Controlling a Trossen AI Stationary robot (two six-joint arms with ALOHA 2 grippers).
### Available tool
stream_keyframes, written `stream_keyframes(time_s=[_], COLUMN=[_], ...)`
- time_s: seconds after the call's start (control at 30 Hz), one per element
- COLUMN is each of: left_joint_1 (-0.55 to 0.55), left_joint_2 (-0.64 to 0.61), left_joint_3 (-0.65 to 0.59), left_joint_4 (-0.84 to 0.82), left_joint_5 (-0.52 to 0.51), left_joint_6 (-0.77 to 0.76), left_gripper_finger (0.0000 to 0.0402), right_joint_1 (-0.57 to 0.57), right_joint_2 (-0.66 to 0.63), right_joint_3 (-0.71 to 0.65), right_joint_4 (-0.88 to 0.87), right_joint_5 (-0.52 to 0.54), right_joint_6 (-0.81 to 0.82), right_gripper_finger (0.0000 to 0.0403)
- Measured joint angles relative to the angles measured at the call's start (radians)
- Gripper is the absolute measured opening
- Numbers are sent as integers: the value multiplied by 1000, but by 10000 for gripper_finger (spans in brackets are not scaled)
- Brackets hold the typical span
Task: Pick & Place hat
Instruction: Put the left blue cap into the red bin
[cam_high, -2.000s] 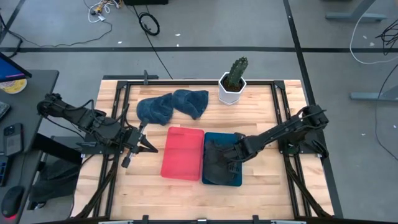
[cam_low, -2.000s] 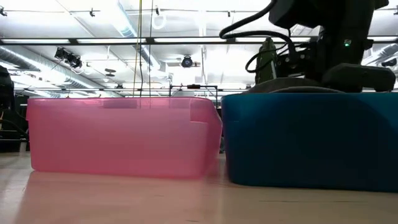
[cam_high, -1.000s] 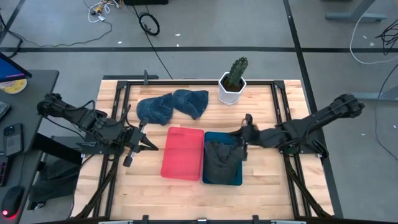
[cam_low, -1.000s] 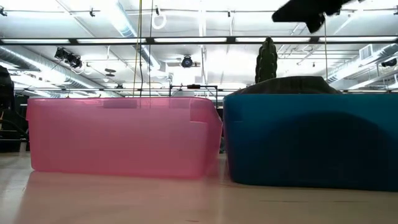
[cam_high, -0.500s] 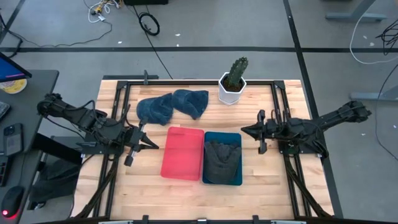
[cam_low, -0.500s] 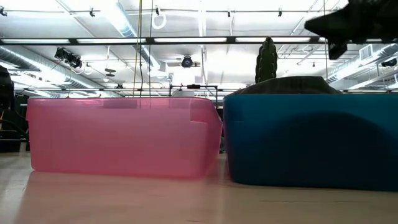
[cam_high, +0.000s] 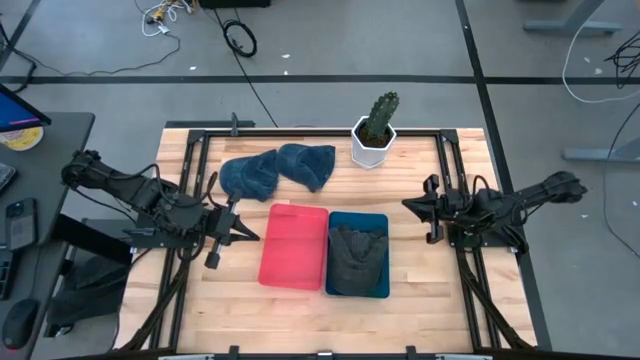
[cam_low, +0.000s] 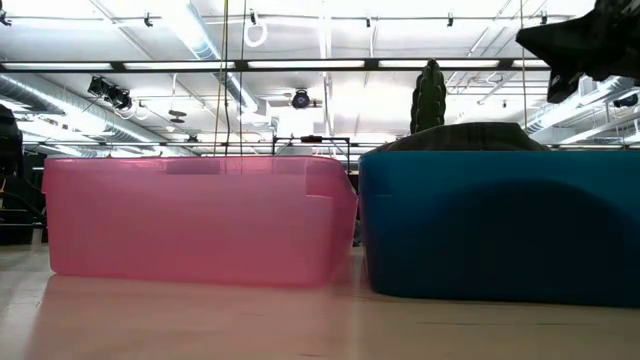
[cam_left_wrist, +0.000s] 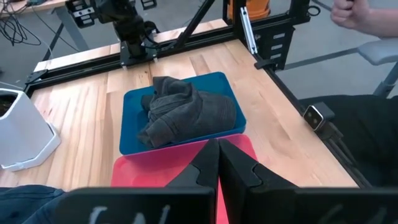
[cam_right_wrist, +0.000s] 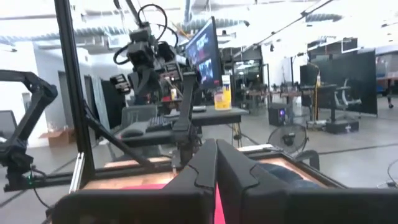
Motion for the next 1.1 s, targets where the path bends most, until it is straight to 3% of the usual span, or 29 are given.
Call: stream_keyframes(time_s=[0.13,0.37,0.8,1.1], left_joint_1=[0,0,0,0], left_joint_2=[0,0,0,-1], left_joint_3=[0,0,0,0], left_joint_4=[-1,4,6,6], left_joint_5=[-3,-7,-7,-7], left_joint_6=[0,8,11,9], left_gripper_finger=[14,14,14,14], right_joint_1=[-8,-53,-234,-279], right_joint_2=[-74,-154,-258,-274], right_joint_3=[-22,-22,-21,-21], right_joint_4=[-37,-97,-372,-481], right_joint_5=[-4,-139,-148,-149], right_joint_6=[3,15,88,51], right_gripper_finger=[13,13,13,13])
